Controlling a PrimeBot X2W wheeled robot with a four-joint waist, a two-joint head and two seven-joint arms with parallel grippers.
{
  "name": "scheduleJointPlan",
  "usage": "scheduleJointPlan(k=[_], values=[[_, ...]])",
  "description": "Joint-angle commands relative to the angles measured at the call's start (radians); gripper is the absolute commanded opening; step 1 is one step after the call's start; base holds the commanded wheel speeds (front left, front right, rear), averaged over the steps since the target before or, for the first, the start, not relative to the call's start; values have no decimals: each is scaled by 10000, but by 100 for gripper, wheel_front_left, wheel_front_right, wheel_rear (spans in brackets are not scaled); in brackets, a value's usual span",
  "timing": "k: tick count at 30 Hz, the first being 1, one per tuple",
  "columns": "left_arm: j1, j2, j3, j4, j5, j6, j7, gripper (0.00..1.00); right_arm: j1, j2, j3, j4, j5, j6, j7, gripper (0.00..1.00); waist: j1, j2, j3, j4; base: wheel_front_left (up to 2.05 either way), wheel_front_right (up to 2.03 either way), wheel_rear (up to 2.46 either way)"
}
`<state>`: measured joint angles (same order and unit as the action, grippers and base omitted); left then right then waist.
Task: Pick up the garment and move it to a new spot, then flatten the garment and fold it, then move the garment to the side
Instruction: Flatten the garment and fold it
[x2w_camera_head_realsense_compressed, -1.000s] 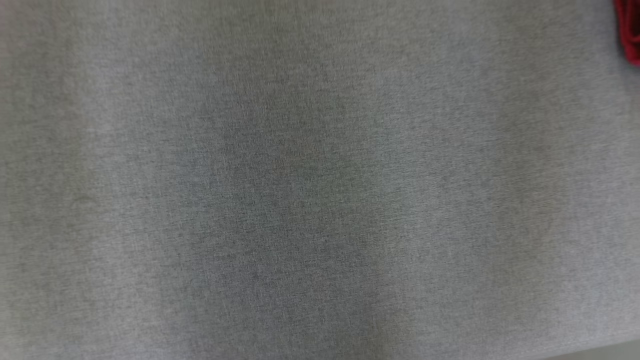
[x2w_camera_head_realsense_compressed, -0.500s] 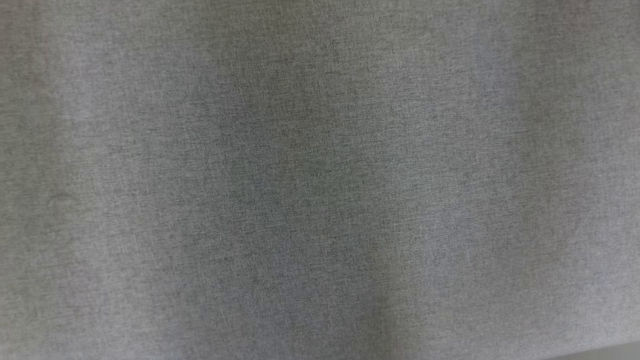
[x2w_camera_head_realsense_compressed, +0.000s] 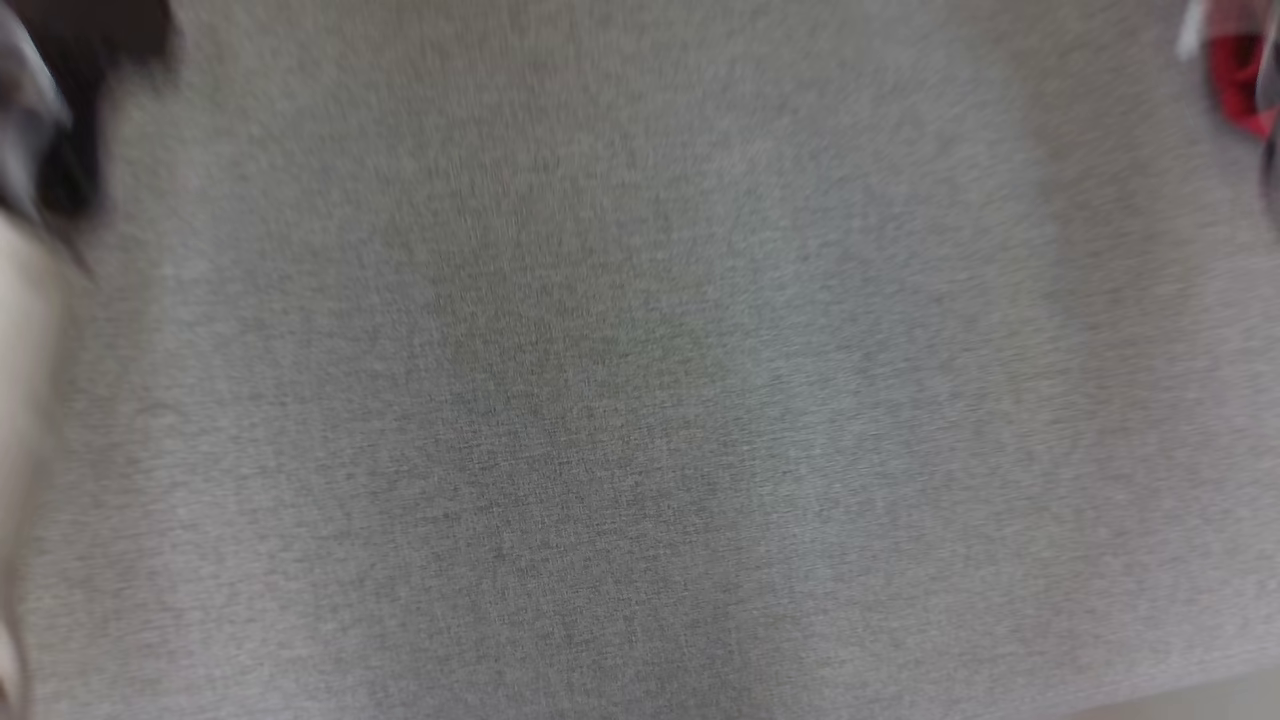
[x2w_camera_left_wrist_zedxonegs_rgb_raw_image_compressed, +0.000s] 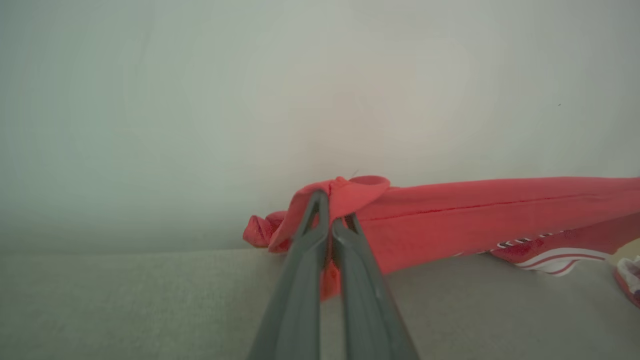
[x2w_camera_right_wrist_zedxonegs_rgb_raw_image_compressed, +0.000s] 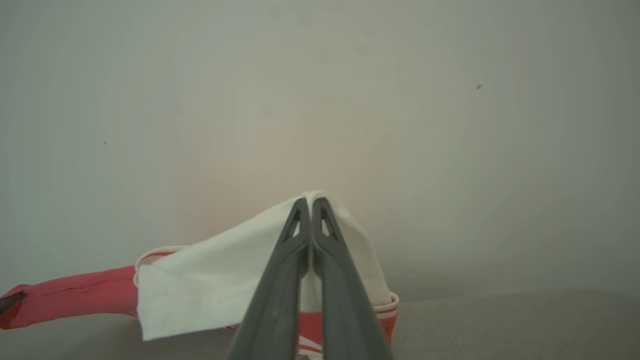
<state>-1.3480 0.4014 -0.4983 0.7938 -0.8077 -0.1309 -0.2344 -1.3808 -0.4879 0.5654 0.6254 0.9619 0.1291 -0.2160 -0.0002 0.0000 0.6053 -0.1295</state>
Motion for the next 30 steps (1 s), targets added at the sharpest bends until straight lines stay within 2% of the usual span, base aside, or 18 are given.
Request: scheduleJointPlan(k=[1,5,8,9,13,16,20,21,23,30], values=[[1114,84,205,-458,-299,71,-166,0,1073,-351,-62,-482,338,23,-99,0,2,0,-1106,-39,0,0,0],[3628,75,415,-1808,-518,364,-270,0,3698,-973,-259,-1774,860,23,-150,0,2,0,-1774,-45,0,0,0],[5593,-13,387,-2865,-557,748,-292,0,5632,-1248,-595,-2520,1087,23,-206,0,2,0,-2195,-115,0,0,0],[6771,-87,439,-3529,-624,997,-307,0,6836,-1258,-887,-2870,1222,23,-224,0,2,0,-2479,-176,0,0,0],[8990,-242,616,-4601,-679,1425,-308,0,9064,-1118,-1324,-3478,1224,23,-69,0,2,0,-3044,-323,0,0,0],[10368,-457,1175,-5394,-640,1720,-313,0,10587,-927,-1766,-3843,1101,23,51,0,2,0,-3467,-348,0,0,0],[11850,-707,1224,-6028,-351,1779,-304,0,12640,-442,-2313,-4406,783,15,341,0,2,0,-4032,-207,0,0,0],[11850,-707,1224,-6028,-351,1779,-304,0,12640,-442,-2313,-4406,783,15,341,0,2,0,-4032,-207,0,0,0],[12459,-880,1389,-6199,-295,1778,-301,0,13698,-79,-2587,-4677,569,15,591,0,2,0,-4264,-106,0,0,0],[13818,-960,1721,-6472,100,1825,-304,0,16394,1283,-3829,-5993,-555,15,1786,0,2,0,-4827,30,0,0,0]])
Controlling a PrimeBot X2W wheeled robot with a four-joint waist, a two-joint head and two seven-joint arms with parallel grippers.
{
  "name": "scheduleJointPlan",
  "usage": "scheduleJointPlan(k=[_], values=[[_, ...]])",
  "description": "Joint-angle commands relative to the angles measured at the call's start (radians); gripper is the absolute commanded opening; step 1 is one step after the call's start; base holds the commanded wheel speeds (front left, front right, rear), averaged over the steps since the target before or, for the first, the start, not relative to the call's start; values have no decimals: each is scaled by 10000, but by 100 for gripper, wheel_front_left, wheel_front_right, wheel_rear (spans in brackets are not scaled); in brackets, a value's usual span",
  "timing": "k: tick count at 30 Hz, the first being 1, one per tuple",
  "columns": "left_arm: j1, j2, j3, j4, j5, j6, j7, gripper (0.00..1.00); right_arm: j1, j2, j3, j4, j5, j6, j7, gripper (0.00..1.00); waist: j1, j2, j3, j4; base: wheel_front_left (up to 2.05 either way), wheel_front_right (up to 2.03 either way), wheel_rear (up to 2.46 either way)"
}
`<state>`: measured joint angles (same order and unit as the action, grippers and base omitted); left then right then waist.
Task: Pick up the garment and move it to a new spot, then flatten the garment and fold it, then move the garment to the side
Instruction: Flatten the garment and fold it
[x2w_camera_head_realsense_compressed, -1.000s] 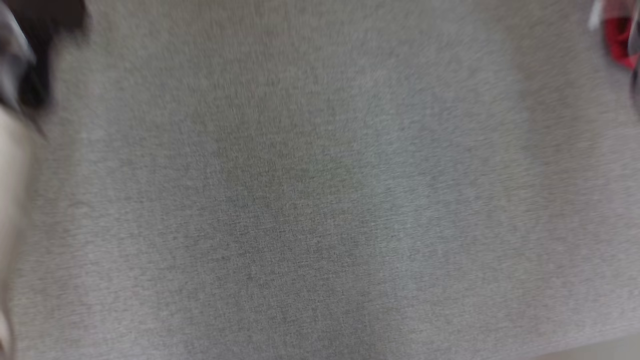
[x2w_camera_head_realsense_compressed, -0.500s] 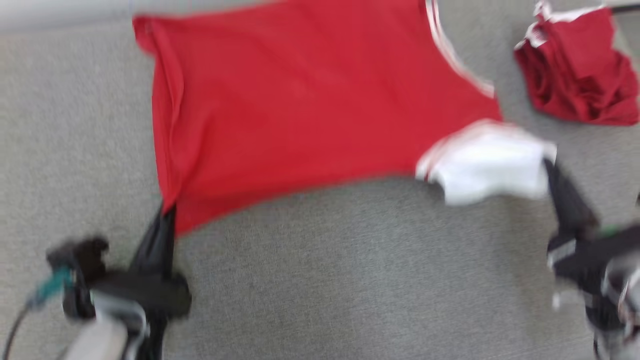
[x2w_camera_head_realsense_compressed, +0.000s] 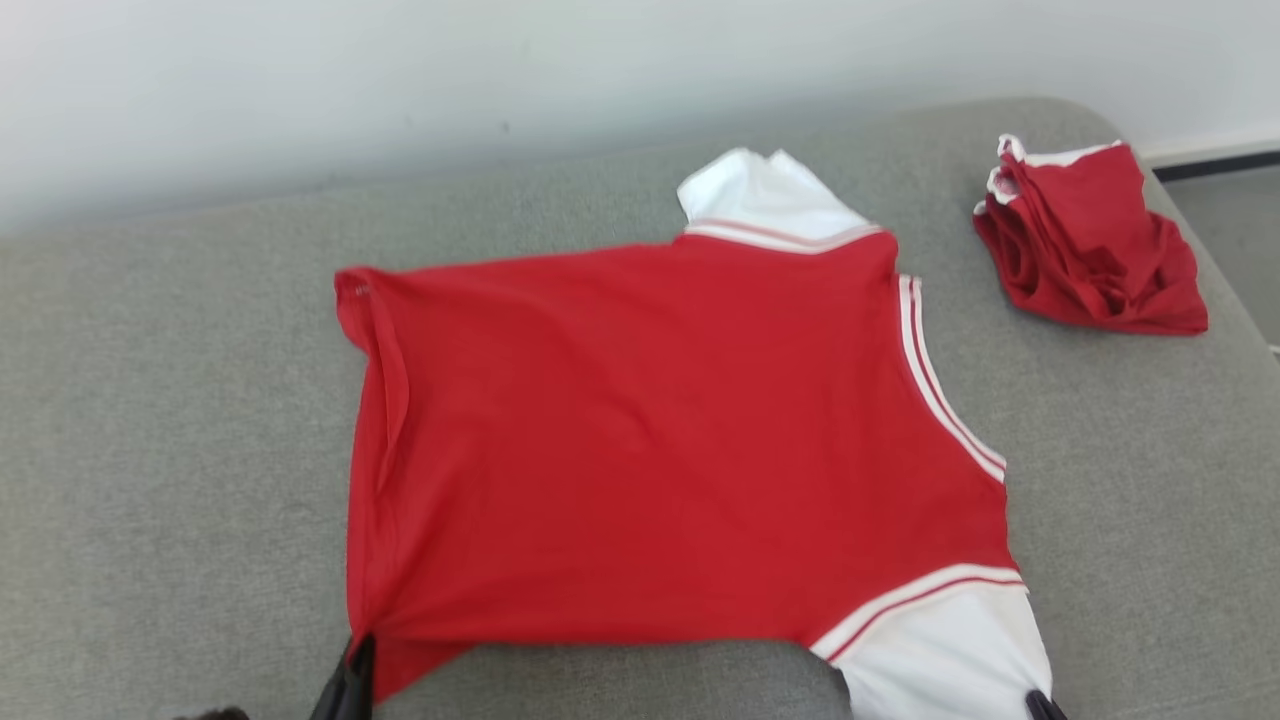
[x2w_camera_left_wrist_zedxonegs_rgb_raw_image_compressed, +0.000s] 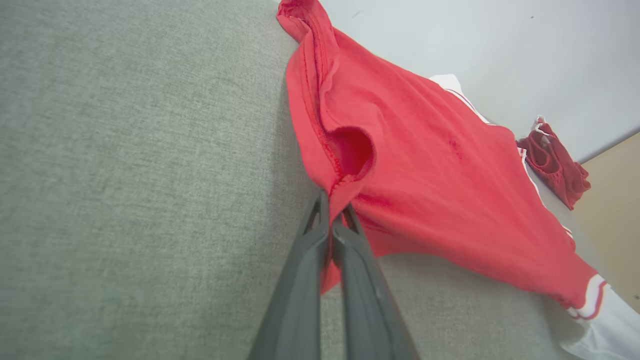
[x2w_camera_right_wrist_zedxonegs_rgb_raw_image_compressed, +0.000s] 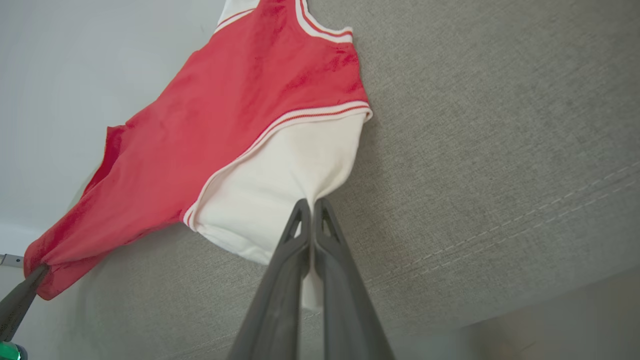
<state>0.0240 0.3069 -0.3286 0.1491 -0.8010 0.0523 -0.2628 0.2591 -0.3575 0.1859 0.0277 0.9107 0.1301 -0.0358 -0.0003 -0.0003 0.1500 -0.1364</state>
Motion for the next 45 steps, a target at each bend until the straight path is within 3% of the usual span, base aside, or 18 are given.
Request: scheduleJointPlan(k=[1,11,18,31,42,43,44,45], values=[[248,-15,55,-82,75,-24,-20,0,235,156,-277,-240,-200,6,174,0,3,3,-323,96,0,0,0],[705,-7,-110,-163,412,18,7,0,687,2029,-2251,-1991,-1145,6,1969,0,3,3,-545,201,0,0,0],[246,-86,-394,146,585,-149,41,0,-659,2494,-2847,-2024,-1344,6,2795,0,3,3,-533,319,0,0,0],[-2126,-103,-804,1153,1041,-705,451,0,-4918,1963,-2703,849,-1876,6,3459,0,3,3,334,885,0,0,0],[-3559,-380,-813,2328,1194,-963,248,0,-7168,1697,-1995,3557,-2083,6,2527,0,3,3,783,1033,0,0,0],[-3632,-379,-810,2428,1280,-948,214,0,-7315,1685,-1910,3754,-2025,6,2345,27,3,3,792,1023,0,0,0],[-3696,-405,-782,2488,1340,-921,158,25,-7424,1657,-1848,3939,-1966,6,2154,100,3,3,791,1024,0,0,0],[-3712,-471,-721,2536,1367,-922,108,49,-7477,1597,-1732,4106,-1943,6,1996,100,3,3,778,1032,0,0,0]])
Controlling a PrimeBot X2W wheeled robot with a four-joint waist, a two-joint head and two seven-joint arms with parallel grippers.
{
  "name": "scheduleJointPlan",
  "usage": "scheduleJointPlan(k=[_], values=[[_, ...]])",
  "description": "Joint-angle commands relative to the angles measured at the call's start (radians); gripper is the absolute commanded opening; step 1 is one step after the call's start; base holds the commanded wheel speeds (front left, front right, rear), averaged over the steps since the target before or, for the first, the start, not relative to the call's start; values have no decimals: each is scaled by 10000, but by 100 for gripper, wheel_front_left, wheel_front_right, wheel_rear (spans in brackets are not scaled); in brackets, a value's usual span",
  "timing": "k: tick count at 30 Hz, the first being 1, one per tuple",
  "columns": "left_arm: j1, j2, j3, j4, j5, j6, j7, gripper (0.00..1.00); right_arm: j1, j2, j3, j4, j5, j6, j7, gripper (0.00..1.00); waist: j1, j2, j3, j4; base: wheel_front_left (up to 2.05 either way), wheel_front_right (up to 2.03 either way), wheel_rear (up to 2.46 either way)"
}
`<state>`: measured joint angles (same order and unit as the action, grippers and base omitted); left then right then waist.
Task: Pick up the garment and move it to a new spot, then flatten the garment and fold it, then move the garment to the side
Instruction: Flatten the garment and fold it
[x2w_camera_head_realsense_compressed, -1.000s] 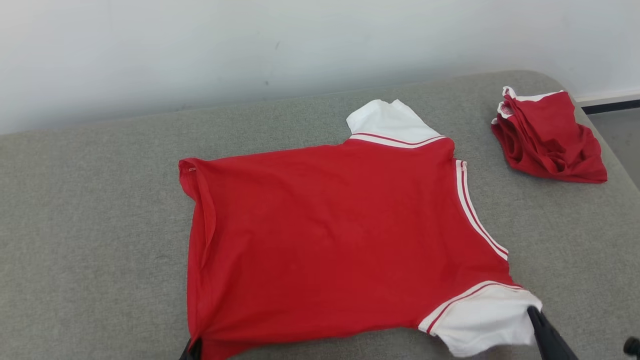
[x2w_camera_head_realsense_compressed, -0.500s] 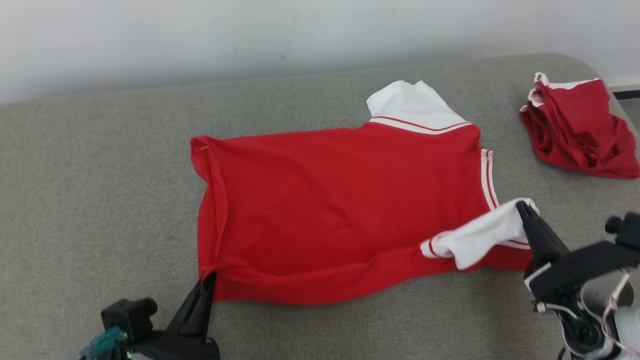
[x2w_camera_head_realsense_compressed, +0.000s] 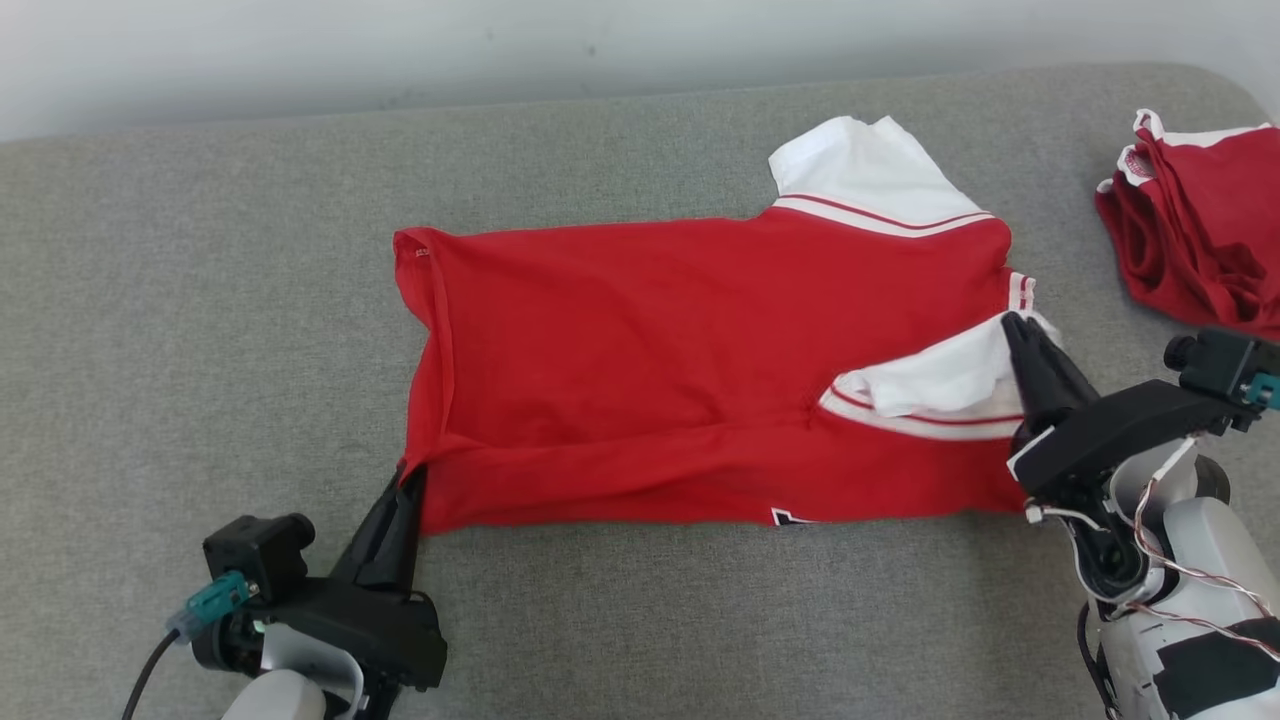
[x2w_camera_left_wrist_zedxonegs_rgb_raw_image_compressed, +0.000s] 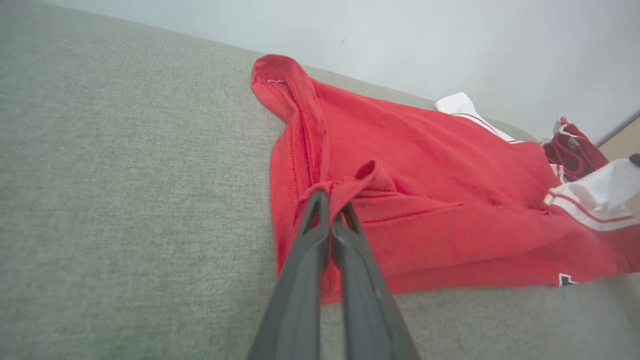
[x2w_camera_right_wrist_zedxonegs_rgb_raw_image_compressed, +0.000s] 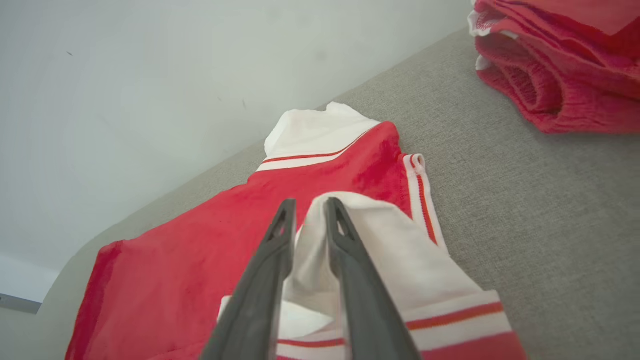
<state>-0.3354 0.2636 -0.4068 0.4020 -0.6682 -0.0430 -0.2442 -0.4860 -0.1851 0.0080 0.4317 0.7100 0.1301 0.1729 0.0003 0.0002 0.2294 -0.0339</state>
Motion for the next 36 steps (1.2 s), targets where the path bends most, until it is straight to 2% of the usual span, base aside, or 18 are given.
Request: scheduleJointPlan(k=[1,10,16,21,33,34,35,36], values=[[-98,-87,118,48,90,30,-127,100,-53,-211,189,193,53,6,-277,100,-3,-2,-36,11,0,0,0],[889,-295,1170,-687,984,103,-208,100,1068,-1677,1713,367,16,6,-2081,100,-3,-2,-364,13,0,0,0],[2045,-124,883,-726,1737,-72,-206,100,2202,-2343,2176,556,154,6,-2744,100,-3,-2,-432,-146,0,0,0],[1931,-222,783,-526,2200,101,-205,100,2123,-2295,2448,905,41,6,-2983,100,-3,-2,-263,-312,0,0,0],[630,-512,1178,730,2319,-264,-207,98,996,-1825,3102,2528,48,6,-3141,100,-3,-2,151,-409,0,0,0],[558,-573,1278,786,2319,-215,-207,57,930,-1783,3157,2662,95,6,-3164,62,-3,-2,156,-417,0,0,0],[558,-573,1278,786,2319,-215,-207,57,930,-1783,3157,2662,95,6,-3164,62,-3,-2,156,-417,0,0,0],[535,-605,1348,850,2324,-210,-207,0,871,-1762,3201,2796,131,6,-3204,15,-3,-2,152,-422,0,0,0]])
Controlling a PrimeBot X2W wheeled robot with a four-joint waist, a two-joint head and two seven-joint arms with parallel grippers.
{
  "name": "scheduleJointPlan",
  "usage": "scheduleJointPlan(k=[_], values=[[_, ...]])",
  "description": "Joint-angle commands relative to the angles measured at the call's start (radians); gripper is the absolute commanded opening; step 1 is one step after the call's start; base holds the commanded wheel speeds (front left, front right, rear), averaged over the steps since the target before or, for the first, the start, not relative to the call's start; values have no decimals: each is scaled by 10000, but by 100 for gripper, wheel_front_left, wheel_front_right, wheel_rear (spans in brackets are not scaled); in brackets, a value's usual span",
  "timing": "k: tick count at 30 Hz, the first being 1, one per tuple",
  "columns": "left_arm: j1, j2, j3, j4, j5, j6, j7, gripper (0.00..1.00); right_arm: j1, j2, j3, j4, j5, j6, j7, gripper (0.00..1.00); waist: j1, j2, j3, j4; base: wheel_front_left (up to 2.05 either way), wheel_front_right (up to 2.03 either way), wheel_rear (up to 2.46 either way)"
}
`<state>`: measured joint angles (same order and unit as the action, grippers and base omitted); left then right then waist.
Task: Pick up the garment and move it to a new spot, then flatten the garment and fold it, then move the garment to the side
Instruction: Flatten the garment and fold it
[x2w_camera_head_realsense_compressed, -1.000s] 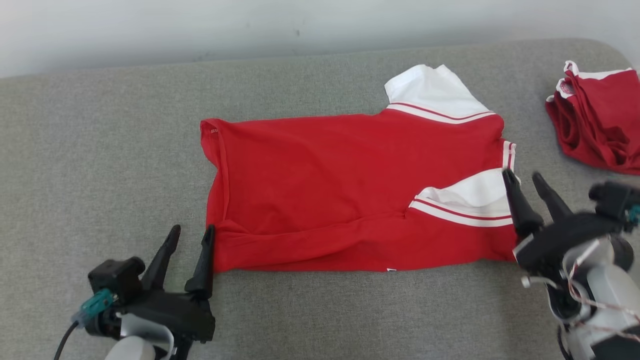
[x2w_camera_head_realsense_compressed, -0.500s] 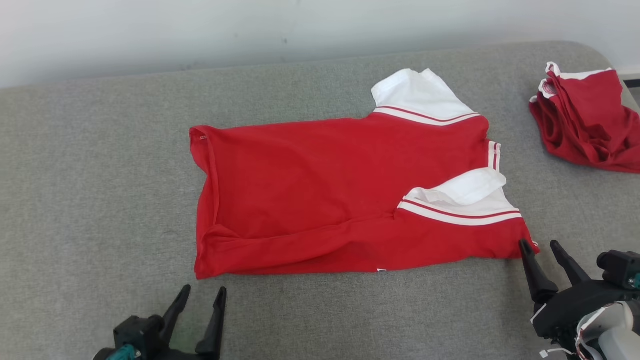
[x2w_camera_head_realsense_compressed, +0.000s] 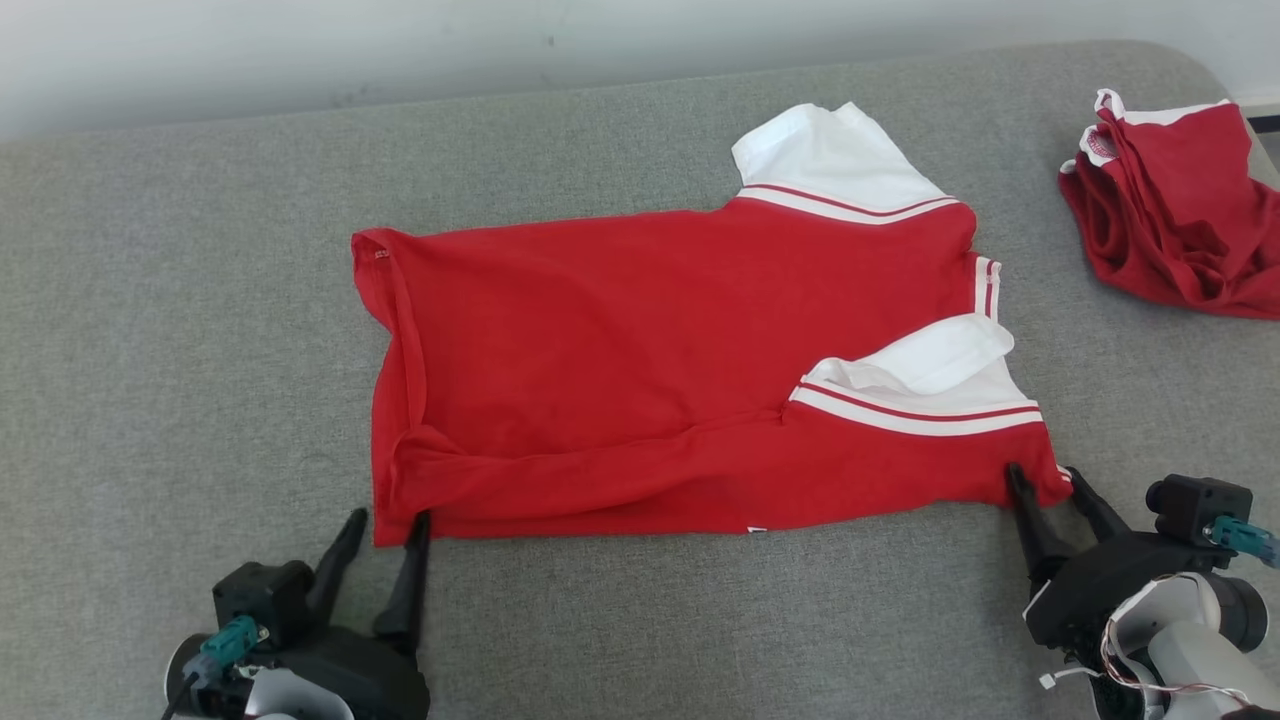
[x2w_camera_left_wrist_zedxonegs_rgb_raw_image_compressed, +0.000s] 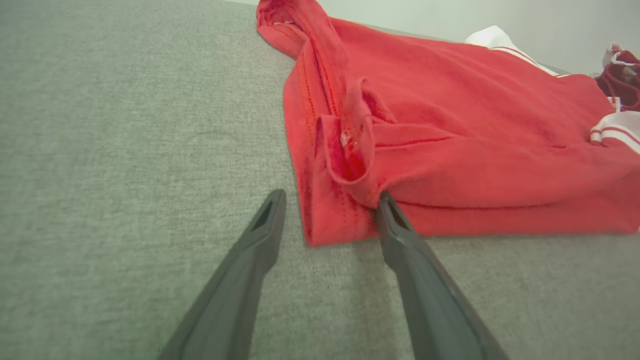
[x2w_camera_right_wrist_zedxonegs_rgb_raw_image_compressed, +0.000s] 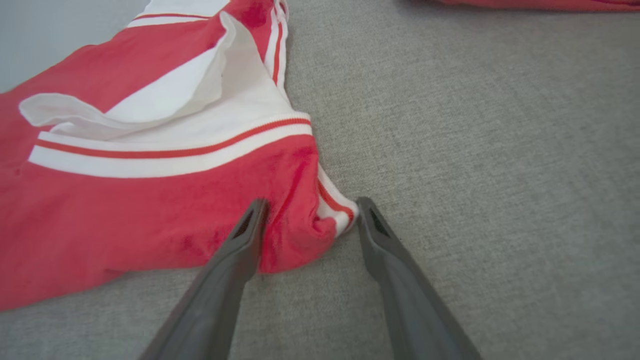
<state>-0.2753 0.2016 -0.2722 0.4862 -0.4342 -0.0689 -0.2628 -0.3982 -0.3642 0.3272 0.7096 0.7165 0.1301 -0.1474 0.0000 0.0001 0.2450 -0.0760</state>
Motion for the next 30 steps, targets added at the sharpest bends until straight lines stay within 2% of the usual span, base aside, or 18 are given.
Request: scheduleJointPlan(k=[1,6,11,16,22,28,29,30], values=[[-16,-5,16,149,24,5,-19,0,-68,82,43,154,134,6,-62,0,0,-1,-26,-5,0,0,0],[203,-207,187,397,54,-203,-19,0,-198,249,252,686,491,6,-364,0,0,-1,-308,69,0,0,0],[742,-383,551,42,-100,-327,-20,0,171,179,471,567,866,6,-708,0,0,-1,-857,156,0,0,0],[1754,-496,864,-635,-142,-361,-20,0,962,-95,559,-102,1218,6,-911,0,0,-1,-1373,169,0,0,0],[3076,-504,1118,-1426,-221,-99,-21,0,2364,-493,329,-1265,1494,4,-848,0,0,-1,-1683,191,0,0,0],[3760,-583,1014,-1794,-274,62,58,0,3555,-423,-130,-2145,1366,6,-481,0,0,-1,-1764,201,0,0,0],[3802,-592,1004,-1798,-269,86,56,0,3665,-355,-260,-2213,1297,6,-452,15,0,-1,-1782,193,0,0,0],[3830,-611,1018,-1820,-258,111,51,43,3754,-289,-397,-2299,1200,6,-472,88,0,-1,-1811,182,0,0,0]])
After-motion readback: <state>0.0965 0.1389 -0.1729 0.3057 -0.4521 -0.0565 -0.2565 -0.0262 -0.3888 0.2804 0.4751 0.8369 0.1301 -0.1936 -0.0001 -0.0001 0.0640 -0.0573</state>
